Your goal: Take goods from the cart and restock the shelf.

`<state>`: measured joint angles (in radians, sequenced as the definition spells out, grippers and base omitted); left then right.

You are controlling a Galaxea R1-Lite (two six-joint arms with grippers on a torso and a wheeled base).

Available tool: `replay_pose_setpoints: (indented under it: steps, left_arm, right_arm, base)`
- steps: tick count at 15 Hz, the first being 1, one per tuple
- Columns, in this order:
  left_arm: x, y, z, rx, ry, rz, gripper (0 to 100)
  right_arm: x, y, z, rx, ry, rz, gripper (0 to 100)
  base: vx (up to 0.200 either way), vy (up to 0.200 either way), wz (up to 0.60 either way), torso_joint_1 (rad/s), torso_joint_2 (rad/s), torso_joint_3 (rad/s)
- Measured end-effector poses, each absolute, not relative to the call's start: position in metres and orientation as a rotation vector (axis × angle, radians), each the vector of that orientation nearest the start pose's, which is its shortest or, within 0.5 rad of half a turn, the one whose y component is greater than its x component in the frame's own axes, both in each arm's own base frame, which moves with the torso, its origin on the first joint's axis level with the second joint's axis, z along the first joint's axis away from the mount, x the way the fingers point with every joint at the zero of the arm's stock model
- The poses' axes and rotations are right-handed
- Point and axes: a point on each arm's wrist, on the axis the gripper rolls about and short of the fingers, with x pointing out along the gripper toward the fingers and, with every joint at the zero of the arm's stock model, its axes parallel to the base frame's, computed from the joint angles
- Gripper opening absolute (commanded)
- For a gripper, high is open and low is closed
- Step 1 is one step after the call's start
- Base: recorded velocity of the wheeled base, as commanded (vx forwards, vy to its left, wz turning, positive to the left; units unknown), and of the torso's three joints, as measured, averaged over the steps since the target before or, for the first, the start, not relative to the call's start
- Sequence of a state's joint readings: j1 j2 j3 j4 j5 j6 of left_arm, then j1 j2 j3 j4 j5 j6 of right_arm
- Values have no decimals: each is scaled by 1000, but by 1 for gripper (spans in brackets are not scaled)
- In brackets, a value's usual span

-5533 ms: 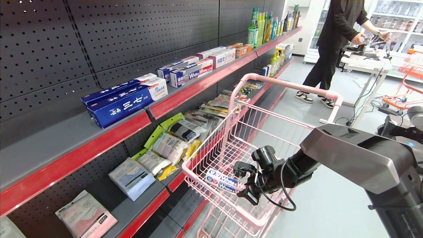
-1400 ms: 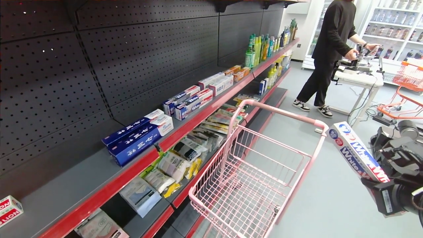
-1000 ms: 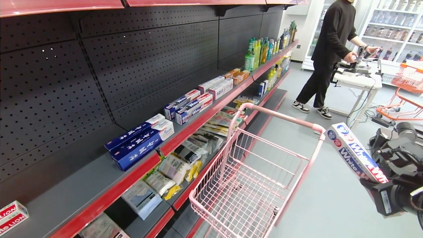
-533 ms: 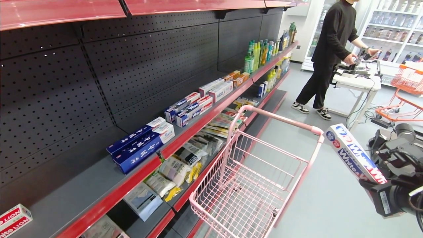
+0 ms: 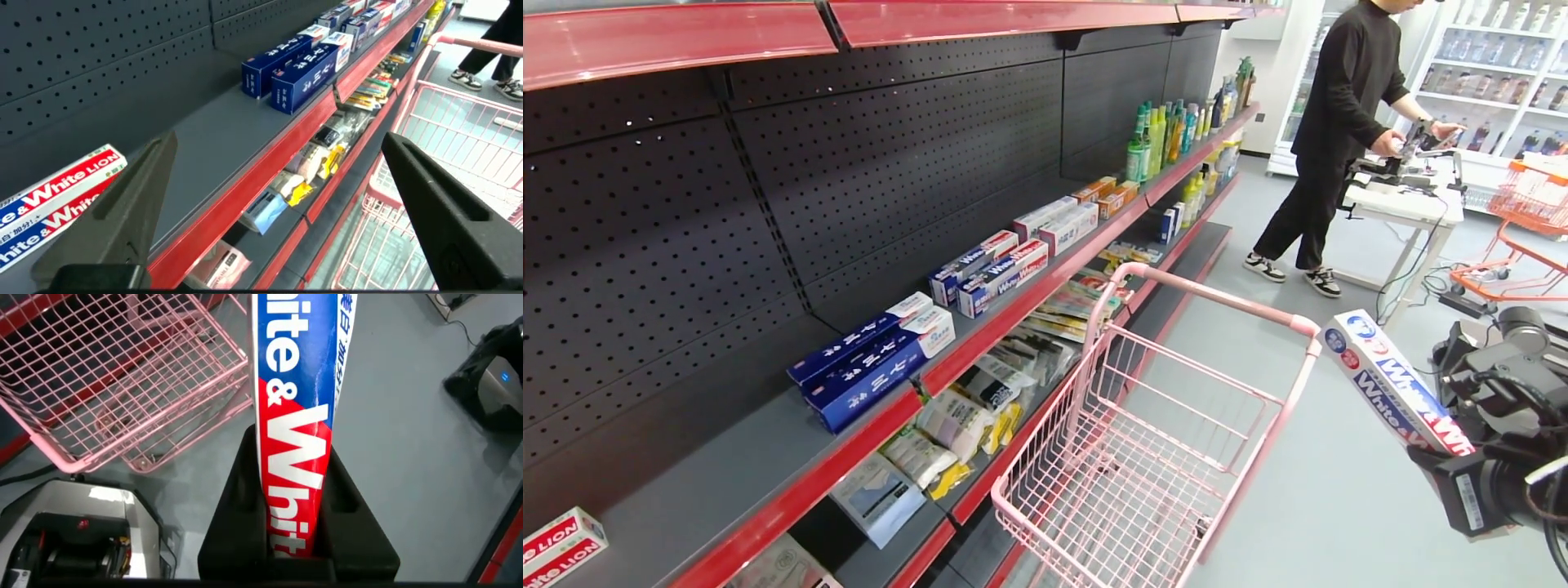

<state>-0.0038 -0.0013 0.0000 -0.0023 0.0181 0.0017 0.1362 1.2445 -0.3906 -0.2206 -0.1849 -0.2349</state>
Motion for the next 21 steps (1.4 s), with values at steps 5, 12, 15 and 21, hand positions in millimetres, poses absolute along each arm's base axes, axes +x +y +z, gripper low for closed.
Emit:
replay_pose_setpoints:
  steps: [5,12,15,21]
  left_arm:
    - [-23,0,76,3,-4,14,100]
    - [-23,0,76,2,-4,14,100]
    - [-23,0,76,2,-4,15,100]
    - [-23,0,76,3,-4,15,100]
  right_arm:
    - [157,17,141,-330,635,27,0]
    - [157,18,140,-331,640,32,0]
    - [157,18,140,-332,638,33,0]
    - [156,18,144,-346,618,39,0]
  base:
    - [0,0,600,6,0,2]
    - [0,0,600,4,2,6]
    - [0,0,600,1,1,2]
    - [0,0,600,2,0,1]
